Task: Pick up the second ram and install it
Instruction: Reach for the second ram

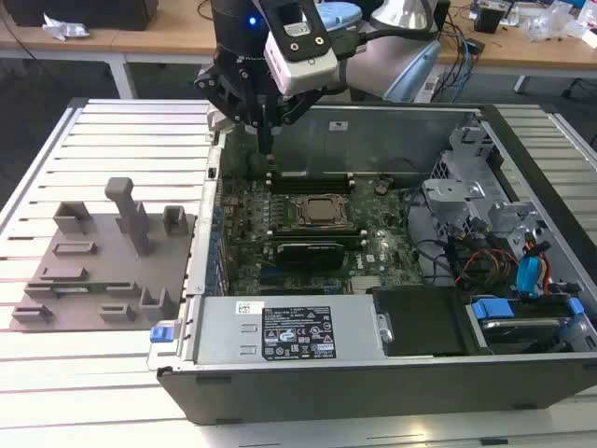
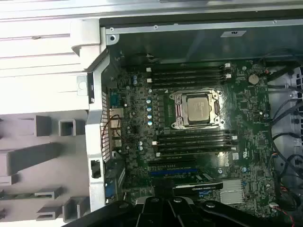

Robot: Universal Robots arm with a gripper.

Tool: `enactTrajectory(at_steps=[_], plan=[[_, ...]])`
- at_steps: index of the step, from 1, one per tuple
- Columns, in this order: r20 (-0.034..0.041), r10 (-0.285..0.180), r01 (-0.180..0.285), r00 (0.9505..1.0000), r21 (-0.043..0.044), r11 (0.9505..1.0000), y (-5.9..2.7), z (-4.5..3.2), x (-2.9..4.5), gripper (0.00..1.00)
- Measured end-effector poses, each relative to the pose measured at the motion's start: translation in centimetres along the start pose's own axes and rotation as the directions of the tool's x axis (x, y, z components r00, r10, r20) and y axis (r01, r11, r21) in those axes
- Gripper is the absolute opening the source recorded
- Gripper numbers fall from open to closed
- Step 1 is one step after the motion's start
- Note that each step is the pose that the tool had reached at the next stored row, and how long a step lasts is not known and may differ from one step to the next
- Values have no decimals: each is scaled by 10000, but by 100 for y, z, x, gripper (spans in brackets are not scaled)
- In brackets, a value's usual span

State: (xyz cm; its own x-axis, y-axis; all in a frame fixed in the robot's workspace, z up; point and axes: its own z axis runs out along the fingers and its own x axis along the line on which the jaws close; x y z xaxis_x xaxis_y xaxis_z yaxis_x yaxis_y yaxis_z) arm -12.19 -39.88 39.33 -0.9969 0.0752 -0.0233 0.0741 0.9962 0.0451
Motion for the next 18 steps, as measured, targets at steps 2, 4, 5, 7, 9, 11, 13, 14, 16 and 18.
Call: enactTrajectory(at_steps=[2,4,5,7,9,11,13,14,16,18], plan=[[2,1,-1,10000,1,10000,-7,-3,90,10],[7,-1,1,10000,0,10000,-14,-5,189,10],[11,1,-1,10000,-1,10000,-18,-7,244,10],[20,1,-1,10000,-1,10000,-30,-11,399,10],[20,0,0,10000,-1,10000,-35,-13,464,10],[19,0,0,10000,-1,10000,-41,-15,553,10],[20,-1,1,10000,-2,10000,-49,-16,661,10],[19,0,0,10000,-1,10000,-53,-17,716,10],[19,-1,1,10000,-1,10000,-62,-18,832,10],[19,0,0,10000,-1,10000,-72,-19,972,10]])
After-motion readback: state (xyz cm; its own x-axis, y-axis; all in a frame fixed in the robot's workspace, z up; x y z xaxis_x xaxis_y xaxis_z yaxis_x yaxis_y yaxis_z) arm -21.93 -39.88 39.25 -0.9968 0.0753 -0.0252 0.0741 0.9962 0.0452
